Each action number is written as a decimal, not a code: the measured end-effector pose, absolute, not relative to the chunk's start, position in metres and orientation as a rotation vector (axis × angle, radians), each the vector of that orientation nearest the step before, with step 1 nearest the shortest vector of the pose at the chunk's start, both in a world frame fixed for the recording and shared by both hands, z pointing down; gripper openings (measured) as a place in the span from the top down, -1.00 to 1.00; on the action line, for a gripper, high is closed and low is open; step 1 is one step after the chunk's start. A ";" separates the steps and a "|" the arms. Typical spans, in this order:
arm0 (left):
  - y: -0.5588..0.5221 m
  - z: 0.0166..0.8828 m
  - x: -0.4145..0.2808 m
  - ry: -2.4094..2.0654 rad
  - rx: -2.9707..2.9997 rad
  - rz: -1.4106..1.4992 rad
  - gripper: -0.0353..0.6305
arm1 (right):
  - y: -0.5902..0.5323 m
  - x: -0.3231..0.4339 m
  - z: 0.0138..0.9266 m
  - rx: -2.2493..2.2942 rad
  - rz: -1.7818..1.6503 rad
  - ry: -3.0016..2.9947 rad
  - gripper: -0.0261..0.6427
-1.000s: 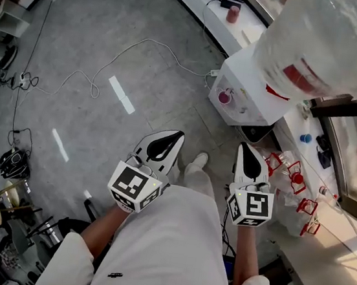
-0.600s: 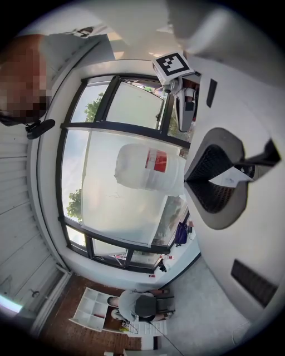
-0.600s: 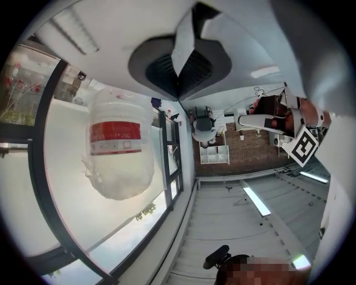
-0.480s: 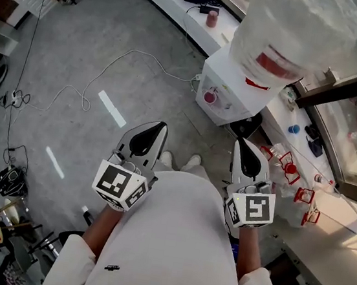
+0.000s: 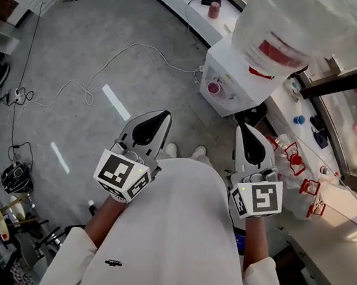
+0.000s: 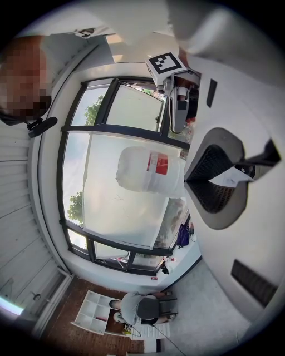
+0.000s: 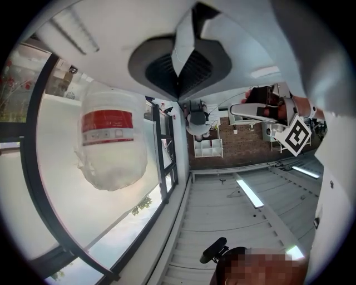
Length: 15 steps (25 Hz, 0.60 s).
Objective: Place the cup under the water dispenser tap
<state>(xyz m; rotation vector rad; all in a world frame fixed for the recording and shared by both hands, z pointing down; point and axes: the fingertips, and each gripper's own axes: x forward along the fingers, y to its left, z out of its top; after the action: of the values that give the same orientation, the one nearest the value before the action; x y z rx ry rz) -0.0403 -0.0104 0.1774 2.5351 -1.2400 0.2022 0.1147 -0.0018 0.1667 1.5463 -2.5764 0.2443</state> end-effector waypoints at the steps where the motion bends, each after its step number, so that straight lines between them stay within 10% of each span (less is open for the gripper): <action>1: -0.011 0.177 -0.039 -1.235 2.538 0.202 0.89 | -0.002 0.114 0.166 1.537 0.245 -2.579 0.89; 15: -0.017 0.167 -0.024 -1.155 2.558 0.175 0.89 | 0.010 0.108 0.175 1.466 0.280 -2.572 0.89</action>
<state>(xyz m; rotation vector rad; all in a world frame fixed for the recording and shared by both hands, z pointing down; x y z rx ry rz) -0.0244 -0.0173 0.1671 2.5578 -1.1552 0.1748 0.1076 0.0097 0.1747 1.4665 -2.5719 0.2804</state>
